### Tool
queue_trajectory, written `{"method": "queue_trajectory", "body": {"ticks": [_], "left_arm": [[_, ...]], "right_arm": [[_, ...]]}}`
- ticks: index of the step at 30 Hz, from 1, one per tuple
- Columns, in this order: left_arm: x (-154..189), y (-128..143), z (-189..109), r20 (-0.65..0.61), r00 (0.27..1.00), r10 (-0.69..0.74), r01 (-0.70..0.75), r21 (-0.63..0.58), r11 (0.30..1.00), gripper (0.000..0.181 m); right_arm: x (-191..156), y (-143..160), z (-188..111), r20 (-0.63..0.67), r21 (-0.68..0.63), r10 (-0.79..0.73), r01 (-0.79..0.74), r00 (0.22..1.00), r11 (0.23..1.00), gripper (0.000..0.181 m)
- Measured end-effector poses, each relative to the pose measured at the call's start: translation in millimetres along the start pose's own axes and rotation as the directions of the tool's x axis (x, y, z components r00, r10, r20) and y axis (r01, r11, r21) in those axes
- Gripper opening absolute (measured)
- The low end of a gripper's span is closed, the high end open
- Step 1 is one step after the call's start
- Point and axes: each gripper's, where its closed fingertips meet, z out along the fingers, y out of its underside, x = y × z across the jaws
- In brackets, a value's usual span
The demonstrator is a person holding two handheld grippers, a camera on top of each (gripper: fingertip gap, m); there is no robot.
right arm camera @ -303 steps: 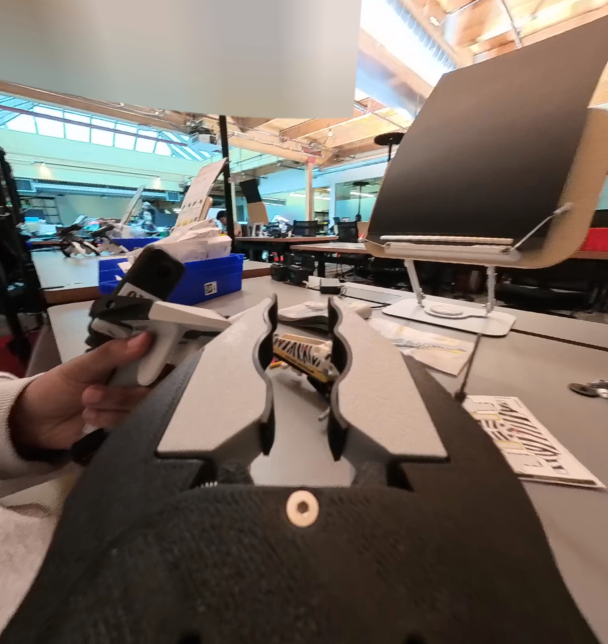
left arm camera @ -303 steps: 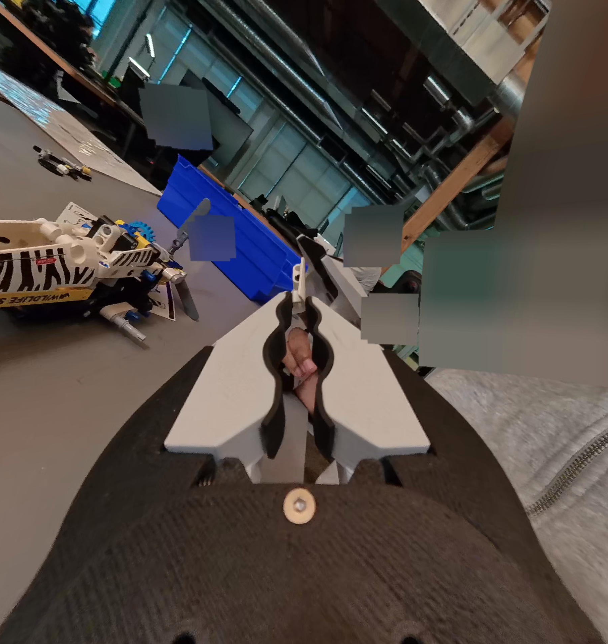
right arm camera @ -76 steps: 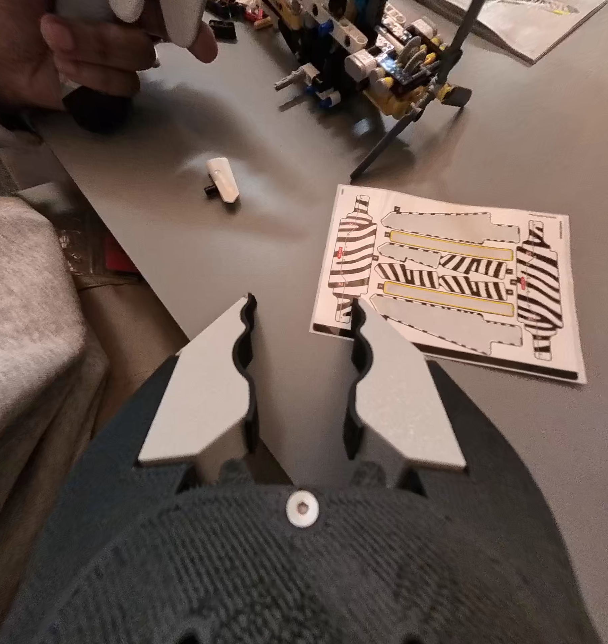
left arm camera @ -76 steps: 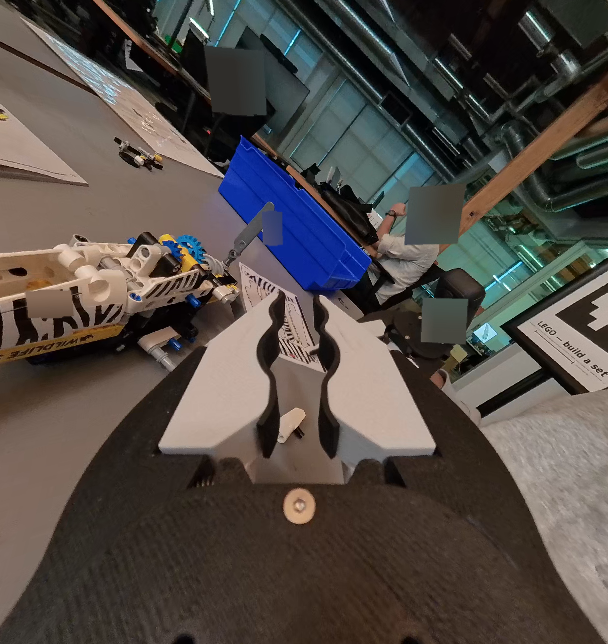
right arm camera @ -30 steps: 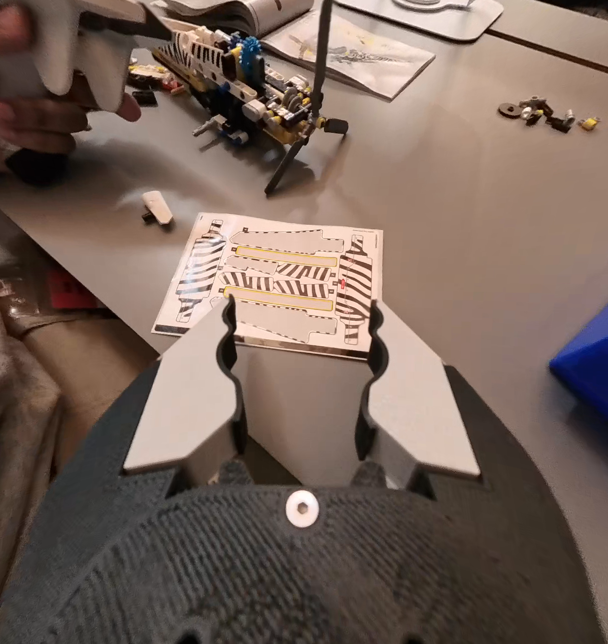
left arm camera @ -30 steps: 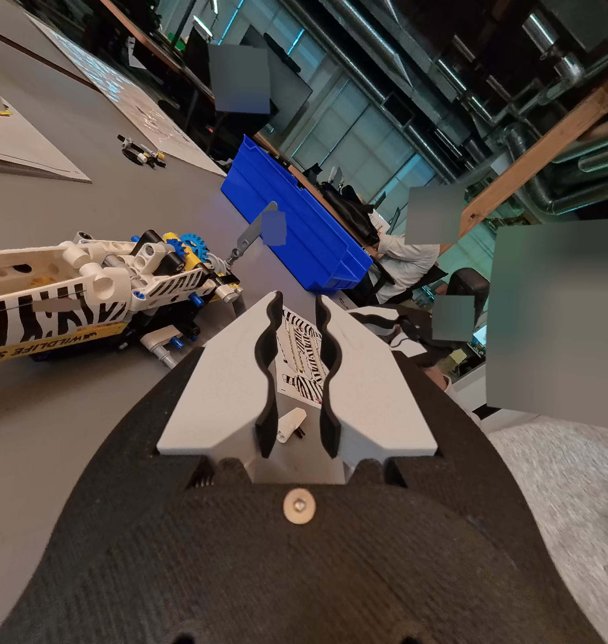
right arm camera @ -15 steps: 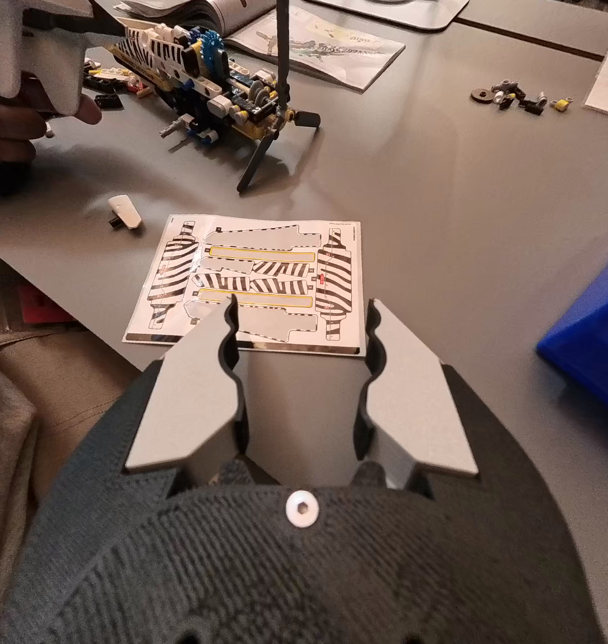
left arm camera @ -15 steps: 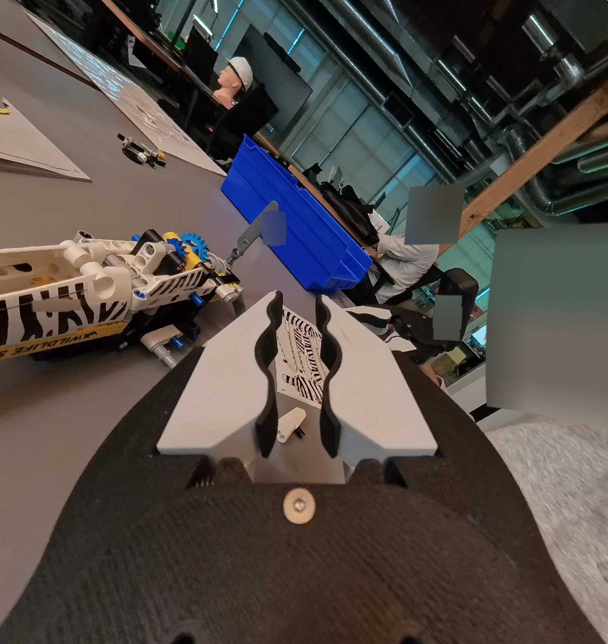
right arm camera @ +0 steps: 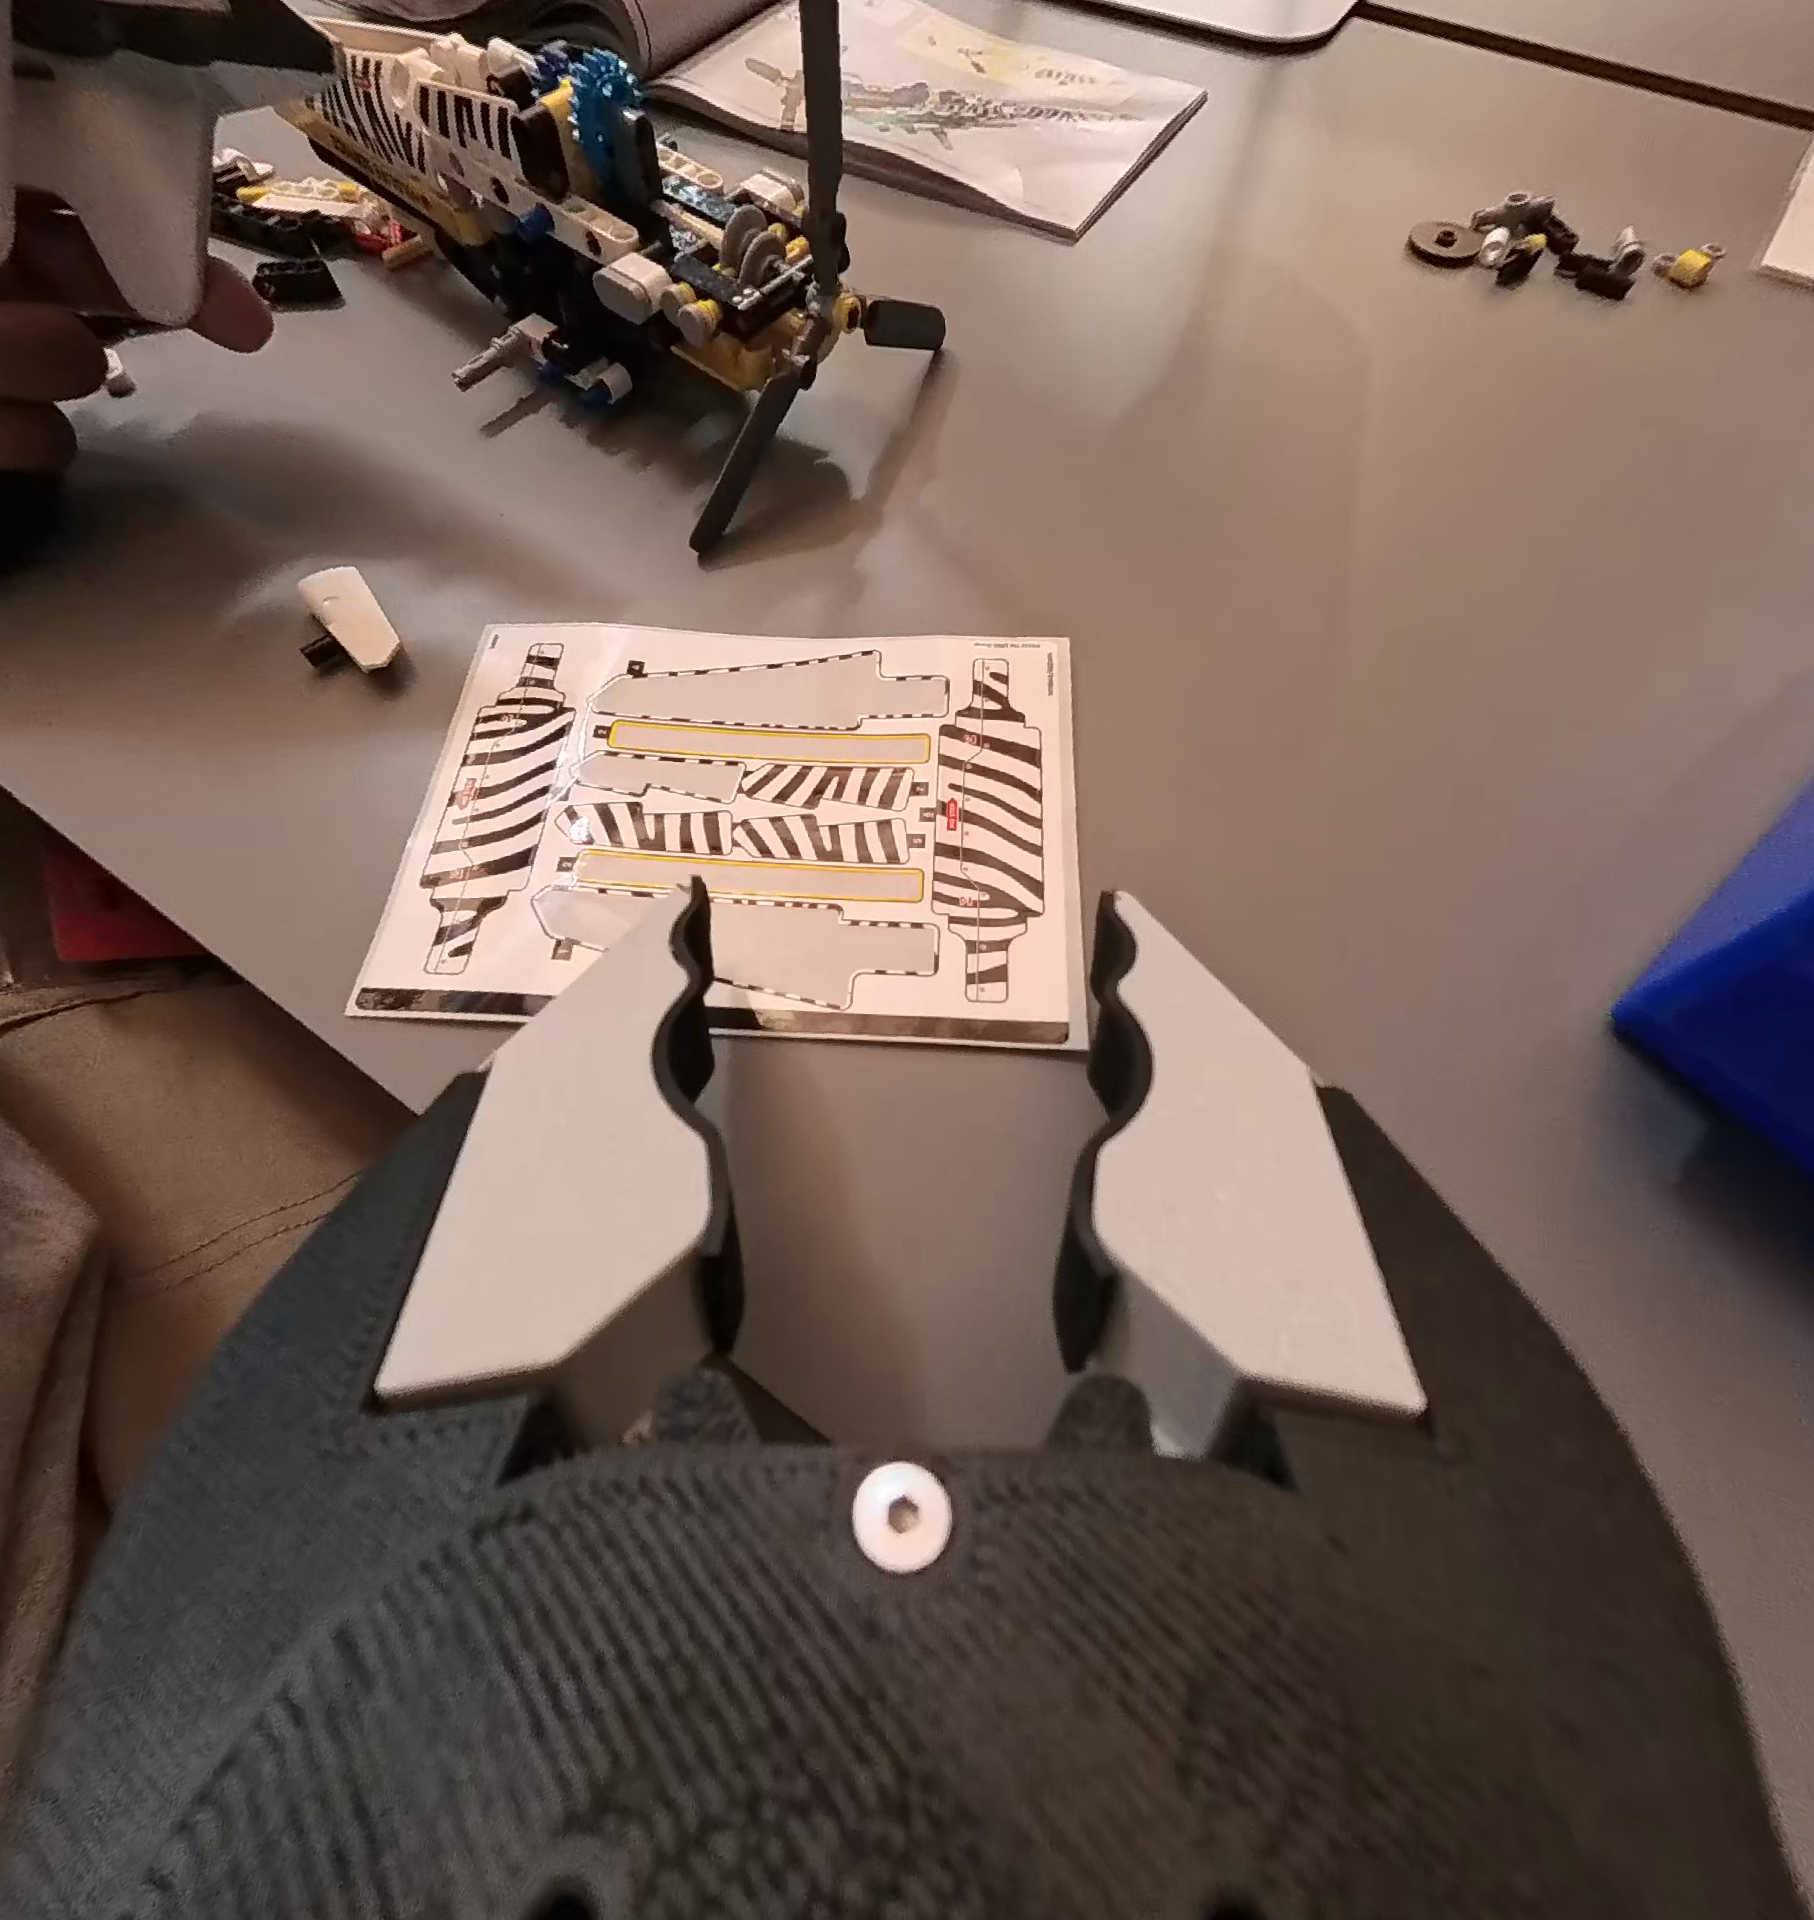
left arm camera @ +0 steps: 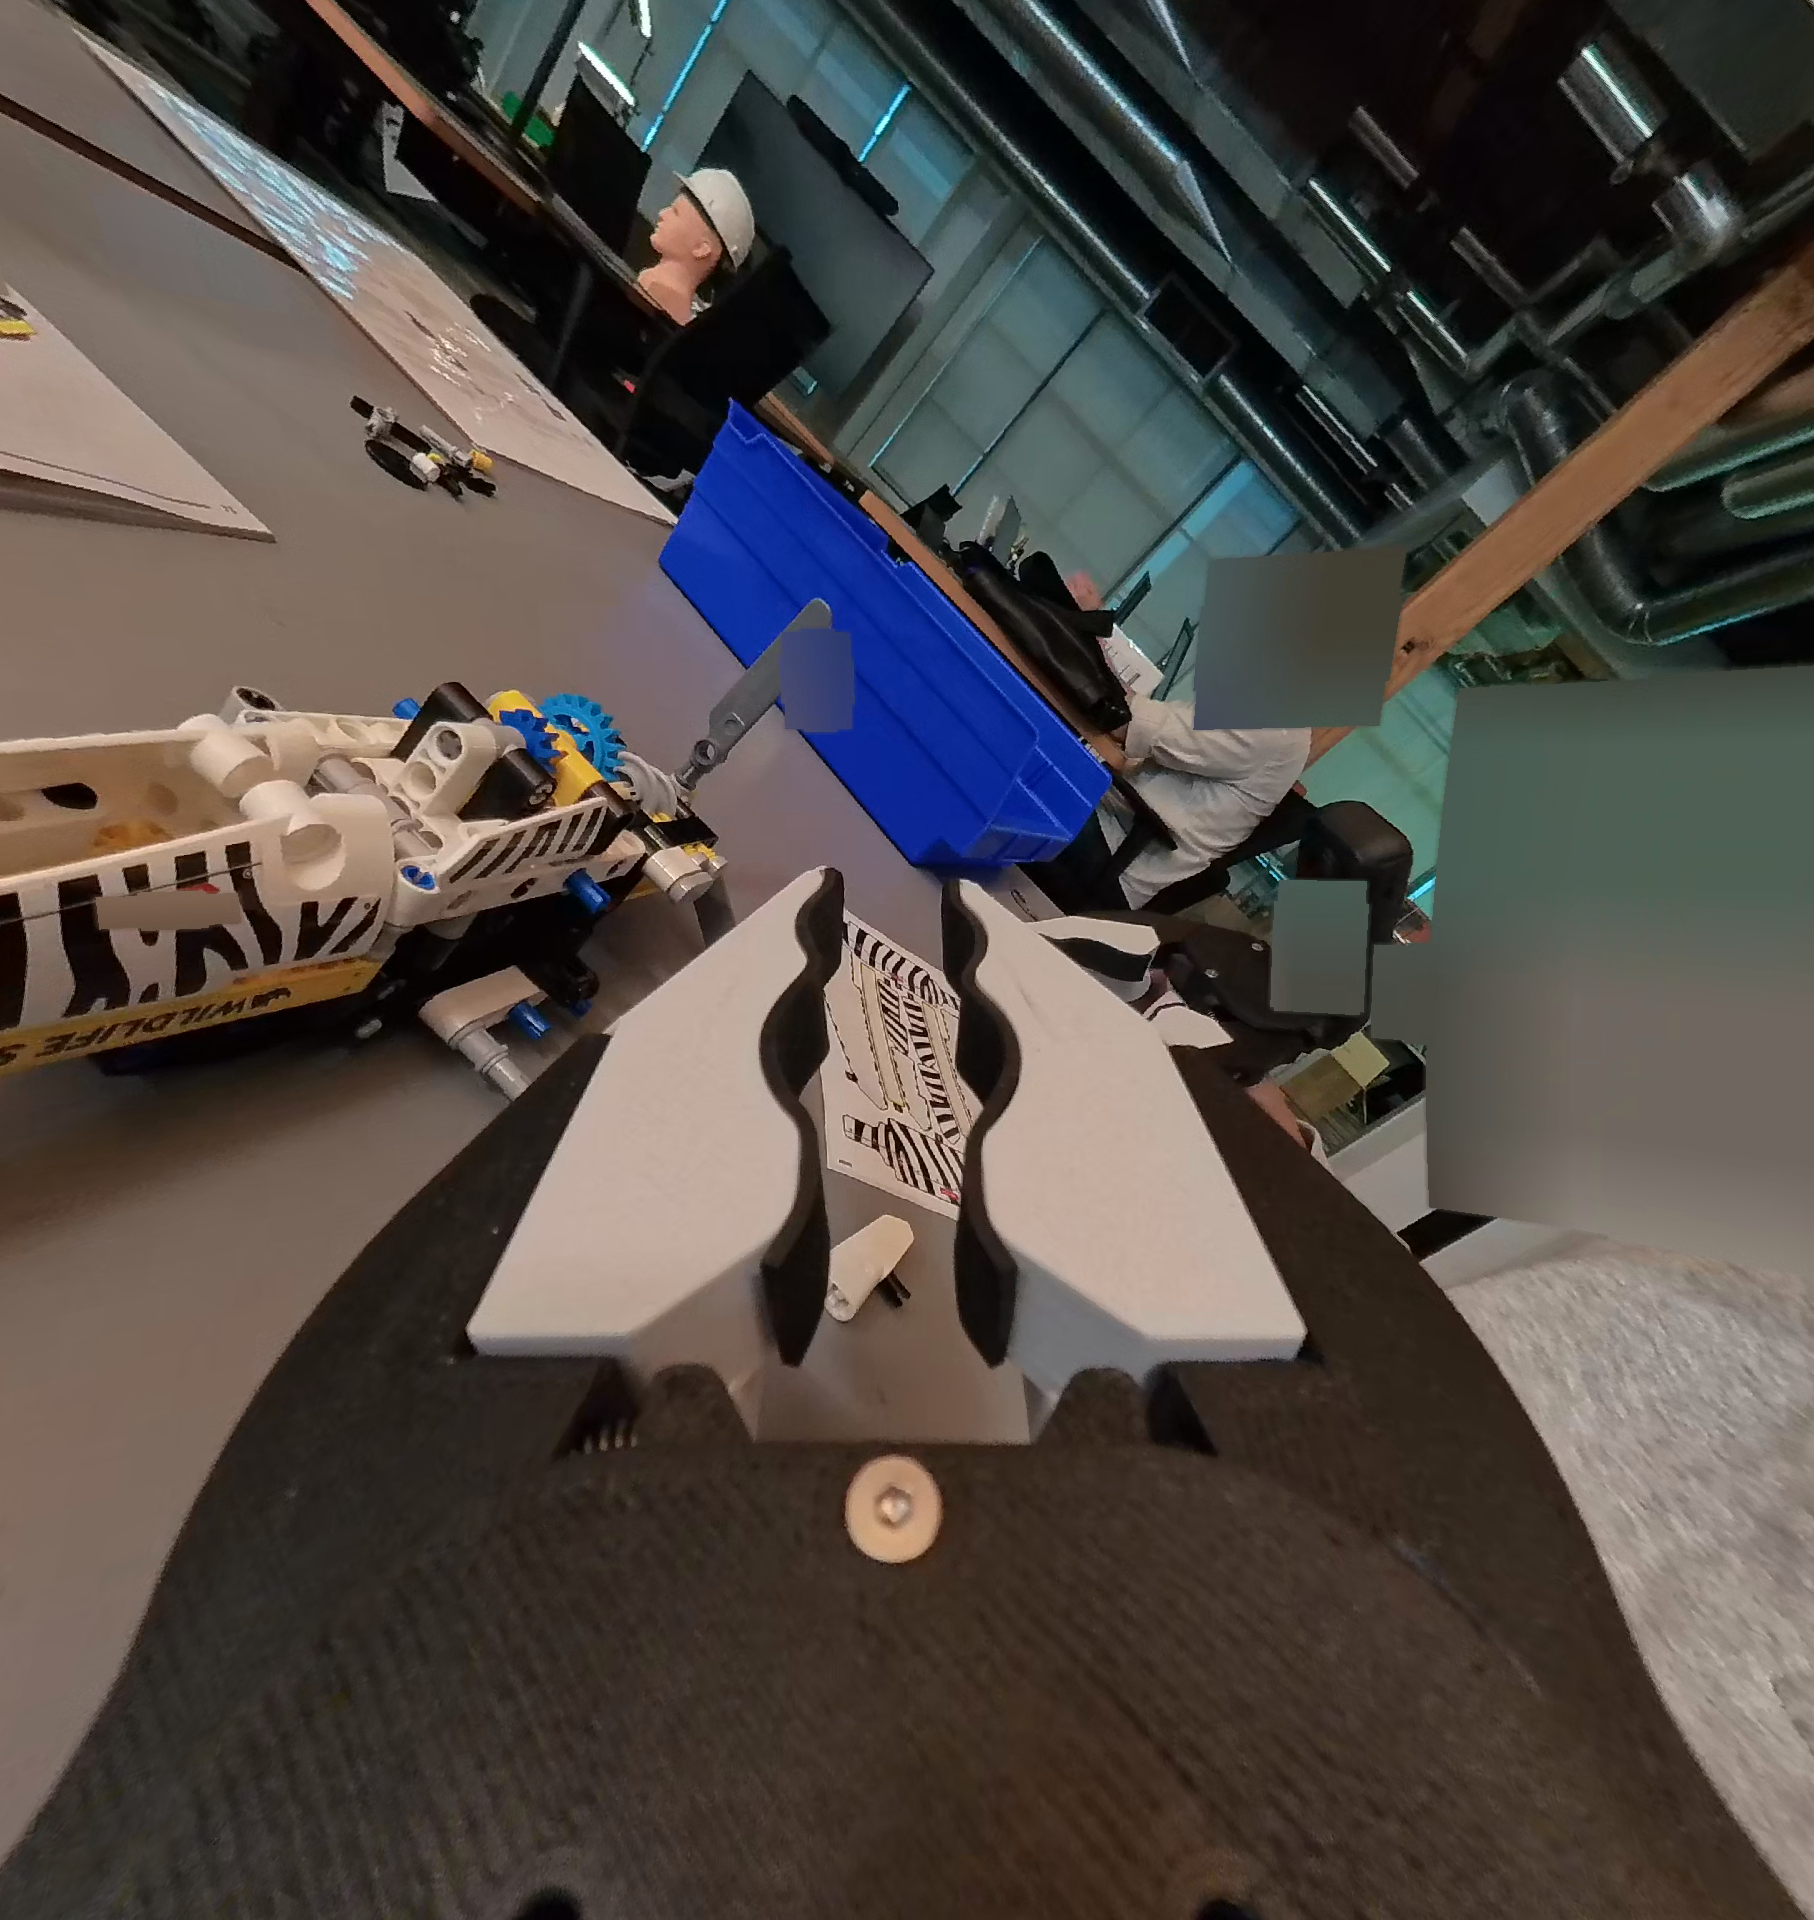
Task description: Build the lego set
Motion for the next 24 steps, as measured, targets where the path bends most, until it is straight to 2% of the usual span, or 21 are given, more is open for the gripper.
{"method": "queue_trajectory", "body": {"ticks": [24], "left_arm": [[-0.5,0.3,0.2,0.001,1.0,-0.003,0.003,-0.003,1.0,0.017]], "right_arm": [[1.0,8.6,3.3,-0.008,-0.049,0.001,-0.001,1.0,0.999,0.074]]}}
